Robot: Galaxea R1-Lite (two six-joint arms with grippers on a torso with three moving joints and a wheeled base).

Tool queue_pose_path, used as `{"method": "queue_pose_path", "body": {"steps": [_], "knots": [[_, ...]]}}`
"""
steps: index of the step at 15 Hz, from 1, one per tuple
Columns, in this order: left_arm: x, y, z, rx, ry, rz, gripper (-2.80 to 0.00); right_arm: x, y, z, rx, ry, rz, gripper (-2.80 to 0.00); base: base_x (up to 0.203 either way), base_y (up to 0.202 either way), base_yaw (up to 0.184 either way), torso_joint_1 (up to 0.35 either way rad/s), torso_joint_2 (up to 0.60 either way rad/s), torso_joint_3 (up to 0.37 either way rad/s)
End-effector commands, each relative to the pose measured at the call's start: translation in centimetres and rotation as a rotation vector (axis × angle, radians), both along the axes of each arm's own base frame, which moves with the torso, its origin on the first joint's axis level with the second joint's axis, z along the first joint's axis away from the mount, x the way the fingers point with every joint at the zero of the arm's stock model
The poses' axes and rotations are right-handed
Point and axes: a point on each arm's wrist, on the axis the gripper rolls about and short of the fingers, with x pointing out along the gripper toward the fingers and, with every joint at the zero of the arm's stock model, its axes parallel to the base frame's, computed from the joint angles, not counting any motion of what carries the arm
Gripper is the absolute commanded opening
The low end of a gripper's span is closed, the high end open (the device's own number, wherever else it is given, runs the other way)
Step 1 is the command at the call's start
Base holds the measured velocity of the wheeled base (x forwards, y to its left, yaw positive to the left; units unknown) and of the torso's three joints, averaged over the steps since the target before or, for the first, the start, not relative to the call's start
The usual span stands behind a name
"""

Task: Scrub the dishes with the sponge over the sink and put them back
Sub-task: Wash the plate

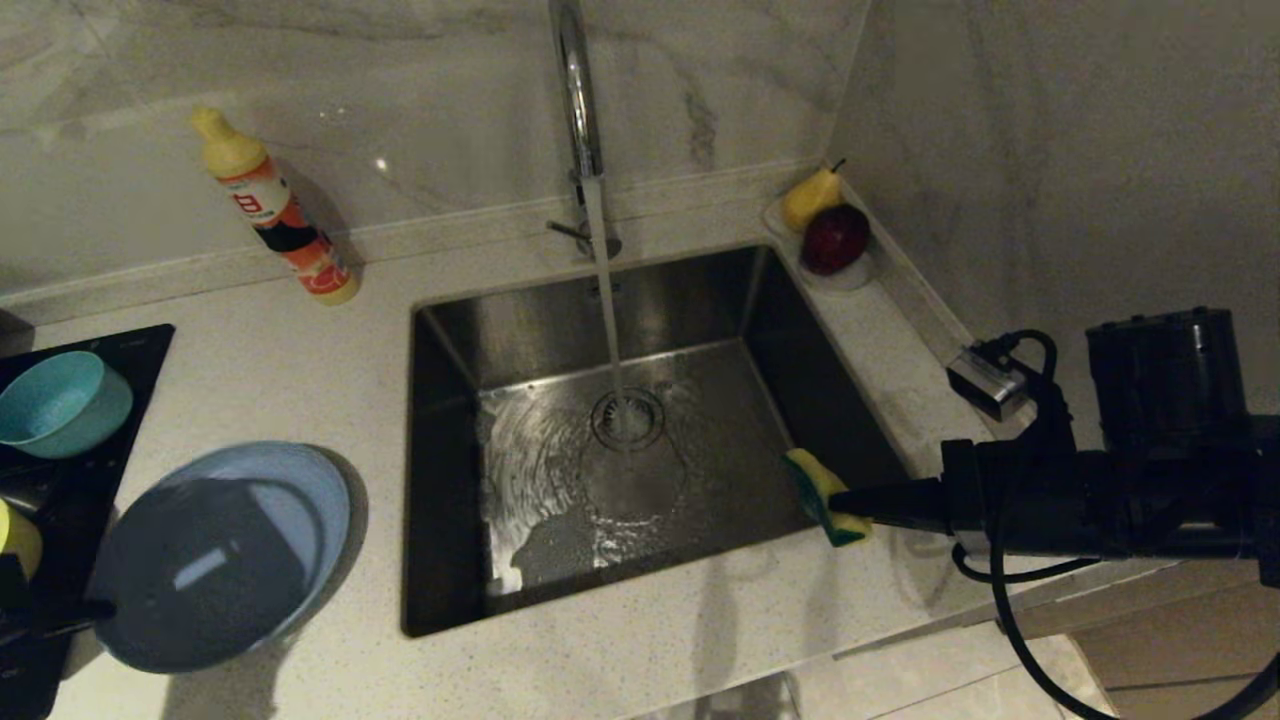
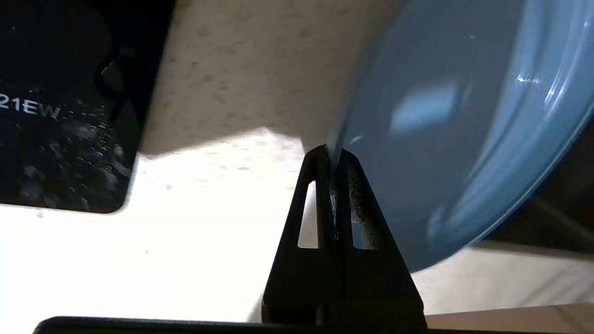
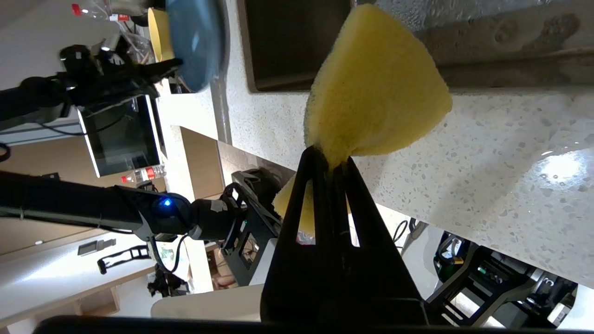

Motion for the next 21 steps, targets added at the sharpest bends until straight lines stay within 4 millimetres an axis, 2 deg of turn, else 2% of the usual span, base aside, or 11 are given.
{"method": "queue_pose_path", "body": {"steps": [1, 4, 8, 10, 14, 17, 21], "knots": [[-0.6, -0.7, 2.0, 0.015, -0.053, 0.025, -2.80, -0.2, 0.0, 0.2, 0.007, -0.006, 0.003, -2.80, 0.000, 0.000, 0.000, 0.000, 0.00, 0.000], [-1.0, -2.2, 3.9, -0.048, -0.118, 0.051, -2.80, -0.3, -0.1, 0.3, 0.009, -0.006, 0.003, -2.80, 0.000, 0.000, 0.000, 0.000, 0.00, 0.000], [0.9, -6.0, 6.4, -0.142, -0.143, -0.010, -2.80, -0.7, -0.3, 0.4, 0.011, -0.009, 0.003, -2.80, 0.000, 0.000, 0.000, 0.000, 0.00, 0.000], [2.9, -8.5, 7.3, -0.136, -0.107, -0.040, -2.80, -0.6, -0.2, 0.6, 0.013, -0.017, 0.005, -2.80, 0.000, 0.000, 0.000, 0.000, 0.00, 0.000], [8.4, -14.3, 8.3, -0.108, -0.031, -0.059, -2.80, -0.4, 0.1, 0.4, 0.009, -0.011, 0.012, -2.80, 0.000, 0.000, 0.000, 0.000, 0.00, 0.000], [12.2, -18.0, 7.4, -0.125, 0.023, -0.112, -2.80, -0.3, 0.1, 0.3, 0.007, -0.007, 0.012, -2.80, 0.000, 0.000, 0.000, 0.000, 0.00, 0.000], [16.4, -21.8, 3.9, -0.128, 0.046, -0.146, -2.80, -0.4, 0.2, 0.0, 0.004, 0.003, 0.018, -2.80, 0.000, 0.000, 0.000, 0.000, 0.00, 0.000]]}}
